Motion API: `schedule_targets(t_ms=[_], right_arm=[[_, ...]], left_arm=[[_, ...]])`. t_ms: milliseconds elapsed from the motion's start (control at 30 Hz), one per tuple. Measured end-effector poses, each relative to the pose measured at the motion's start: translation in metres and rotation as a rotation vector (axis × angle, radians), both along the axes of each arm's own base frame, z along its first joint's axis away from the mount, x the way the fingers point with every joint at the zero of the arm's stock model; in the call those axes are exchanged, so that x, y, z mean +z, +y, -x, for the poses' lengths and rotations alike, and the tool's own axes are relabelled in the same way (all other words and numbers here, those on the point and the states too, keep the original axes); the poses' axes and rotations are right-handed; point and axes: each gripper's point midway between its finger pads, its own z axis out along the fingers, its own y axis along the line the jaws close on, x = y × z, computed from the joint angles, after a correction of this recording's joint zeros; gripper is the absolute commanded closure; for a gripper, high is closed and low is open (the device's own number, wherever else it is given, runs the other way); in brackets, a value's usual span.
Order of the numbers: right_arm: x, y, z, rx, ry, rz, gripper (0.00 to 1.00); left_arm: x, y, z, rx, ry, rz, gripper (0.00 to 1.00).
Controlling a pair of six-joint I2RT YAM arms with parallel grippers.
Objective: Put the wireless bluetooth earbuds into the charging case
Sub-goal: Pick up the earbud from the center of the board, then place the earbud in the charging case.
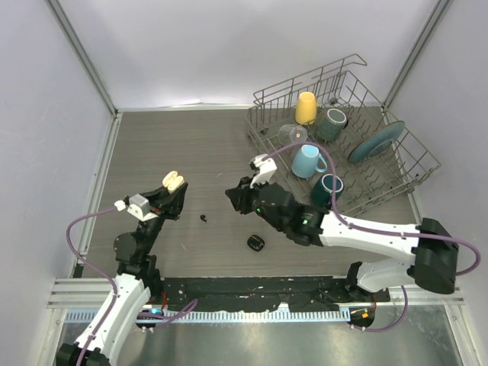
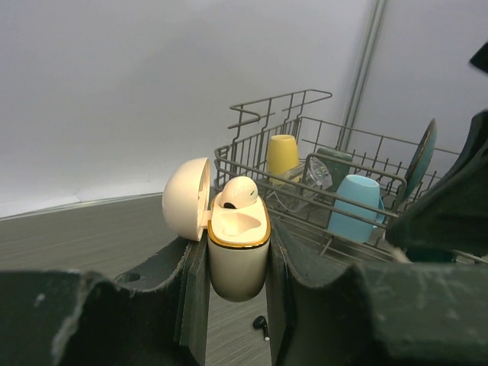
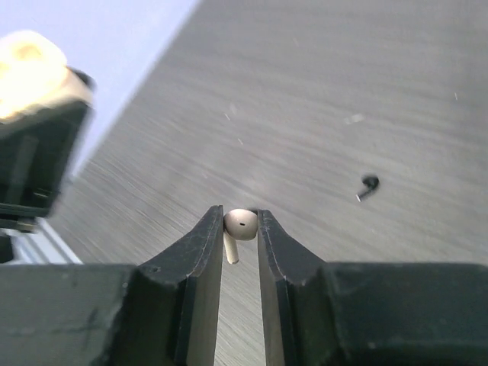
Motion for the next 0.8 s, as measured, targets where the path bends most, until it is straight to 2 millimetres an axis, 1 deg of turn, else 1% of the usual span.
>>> schedule_targets(t_ms=[67,133,233,300,467,533,633,800], right_arm=[[0.027,-0.004,0.001,0.006,-0.064,-0.095,0.99],[0.05,-0.006,0.003,0.017,-0.13,-0.183,0.99],[0.075,-0.007,0.006,0.044,-0.211,-0.297,0.99],[0.087,-0.006,0.01,0.067,-0.253,-0.365,0.99],[0.113,0.0,0.016,0.108,-0.342,-0.513,0.99],[0.121,0.003,0.017,0.121,-0.369,-0.553,0.99],[0.126,0.01,0.019,0.148,-0.397,-0.595,0.99],[0.13,0.025,0.021,0.196,-0.42,-0.615,0.99]], left_arm=[[-0.001,-0.003,0.0,-0.016,0.002,-0.006,1.0],[-0.001,-0.006,0.0,-0.034,-0.001,-0.012,1.0],[-0.001,-0.011,0.001,-0.062,-0.007,-0.02,1.0],[-0.001,-0.015,0.002,-0.085,-0.01,-0.023,1.0],[0.002,-0.024,0.007,-0.146,-0.034,-0.039,1.0],[0.003,-0.028,0.01,-0.168,-0.045,-0.047,1.0],[0.005,-0.033,0.015,-0.208,-0.062,-0.059,1.0],[0.002,-0.04,0.019,-0.255,-0.061,-0.077,1.0]])
